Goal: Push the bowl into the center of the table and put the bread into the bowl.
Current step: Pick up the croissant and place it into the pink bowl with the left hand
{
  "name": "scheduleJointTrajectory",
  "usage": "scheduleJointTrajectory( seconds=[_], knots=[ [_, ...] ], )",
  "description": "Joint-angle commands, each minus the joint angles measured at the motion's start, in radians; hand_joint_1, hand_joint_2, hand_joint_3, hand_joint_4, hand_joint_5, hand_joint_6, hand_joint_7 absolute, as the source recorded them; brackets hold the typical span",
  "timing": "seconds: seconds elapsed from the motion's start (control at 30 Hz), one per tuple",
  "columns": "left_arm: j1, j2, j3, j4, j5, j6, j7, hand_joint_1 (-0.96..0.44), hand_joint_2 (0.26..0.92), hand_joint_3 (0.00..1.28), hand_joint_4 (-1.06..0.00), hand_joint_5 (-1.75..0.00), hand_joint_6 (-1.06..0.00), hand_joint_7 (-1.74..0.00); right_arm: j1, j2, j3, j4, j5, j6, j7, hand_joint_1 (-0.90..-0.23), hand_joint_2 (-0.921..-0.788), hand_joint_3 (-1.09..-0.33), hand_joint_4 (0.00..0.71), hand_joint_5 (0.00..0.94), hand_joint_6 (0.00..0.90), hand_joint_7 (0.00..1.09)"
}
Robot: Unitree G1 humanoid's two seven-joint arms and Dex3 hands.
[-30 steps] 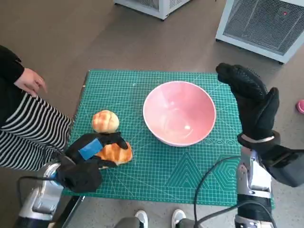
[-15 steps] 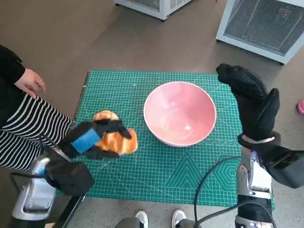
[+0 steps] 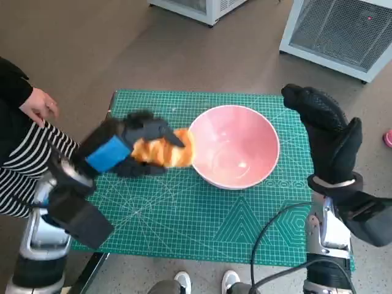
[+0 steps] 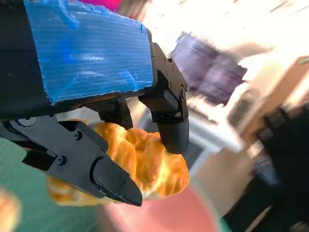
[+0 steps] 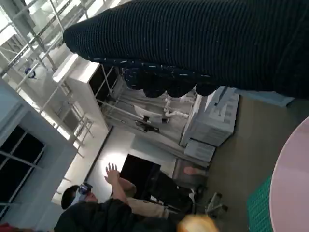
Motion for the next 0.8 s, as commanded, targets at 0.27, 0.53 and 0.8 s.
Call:
scheduleJointTrajectory(
  seconds=[0.27, 0.53, 0.8],
  knots=[
    [-0.264, -0.099, -0.105, 0.093, 0.107, 0.067, 0.042, 0.0, 0.621, 0.47, -0.88, -1.08, -0.77, -1.03, 0.039, -0.003, 0.0, -0.013, -0.022, -0.004, -0.024, -0.718, -0.921, -0.636, 0.187, 0.0, 0.145, 0.4],
    [-0.405, -0.182, -0.21, 0.328, 0.201, 0.044, 0.088, 0.0, 0.805, 0.09, -0.99, -0.84, -0.77, -1.0, 0.049, -0.005, -0.001, -0.015, -0.024, -0.013, -0.031, -0.702, -0.921, -0.646, 0.184, 0.0, 0.144, 0.4],
    [-0.531, -0.258, -0.3, 0.639, 0.268, -0.05, 0.145, 0.0, 0.873, 0.02, -0.92, -0.91, -0.71, -1.07, 0.061, -0.005, 0.0, -0.027, -0.027, -0.014, -0.041, -0.695, -0.921, -0.651, 0.181, 0.0, 0.14, 0.4]
  ],
)
